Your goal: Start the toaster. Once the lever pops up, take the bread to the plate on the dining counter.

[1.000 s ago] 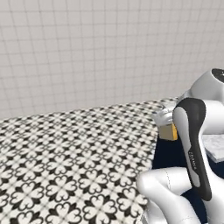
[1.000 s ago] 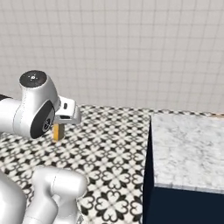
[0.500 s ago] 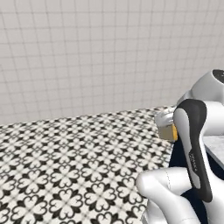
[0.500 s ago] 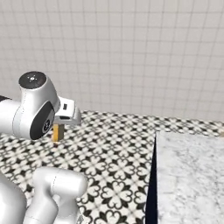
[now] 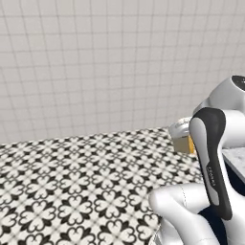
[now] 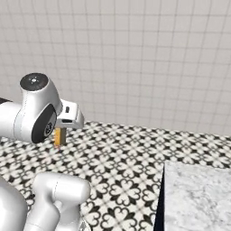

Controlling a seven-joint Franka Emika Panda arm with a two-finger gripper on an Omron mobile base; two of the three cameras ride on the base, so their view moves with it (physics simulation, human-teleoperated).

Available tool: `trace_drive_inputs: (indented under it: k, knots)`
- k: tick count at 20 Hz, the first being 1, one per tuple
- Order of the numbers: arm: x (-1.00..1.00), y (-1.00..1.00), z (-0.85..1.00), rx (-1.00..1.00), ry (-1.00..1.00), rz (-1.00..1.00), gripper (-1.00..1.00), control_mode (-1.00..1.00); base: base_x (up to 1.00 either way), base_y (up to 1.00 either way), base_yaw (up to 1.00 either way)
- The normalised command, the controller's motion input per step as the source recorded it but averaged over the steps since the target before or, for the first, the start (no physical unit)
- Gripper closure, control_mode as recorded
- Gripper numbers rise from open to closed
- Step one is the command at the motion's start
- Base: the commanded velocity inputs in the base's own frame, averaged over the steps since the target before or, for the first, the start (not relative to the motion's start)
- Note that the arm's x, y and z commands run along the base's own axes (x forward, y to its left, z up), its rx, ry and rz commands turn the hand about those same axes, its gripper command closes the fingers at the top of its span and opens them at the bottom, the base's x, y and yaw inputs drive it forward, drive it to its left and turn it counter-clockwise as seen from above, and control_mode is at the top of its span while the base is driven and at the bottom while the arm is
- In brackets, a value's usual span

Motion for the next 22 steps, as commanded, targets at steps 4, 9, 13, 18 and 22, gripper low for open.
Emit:
trace_drive_inputs:
  k: [4,9,13,18,22]
  knots:
    - [0.00,0.00,0.00,0.00,0.00,0.00,1.00,1.00,0.74,0.00,0.01]
    - [0.00,0.00,0.00,0.00,0.00,0.00,1.00,1.00,0.67,-0.14,0.00]
    - [0.00,0.00,0.00,0.00,0.00,0.00,1.00,1.00,0.33,-0.12,-0.03]
    - [0.00,0.00,0.00,0.00,0.00,0.00,1.00,1.00,0.17,-0.10,-0.23]
    - [0.00,0.00,0.00,0.00,0.00,0.00,1.00,1.00,0.71,0.04,-0.36]
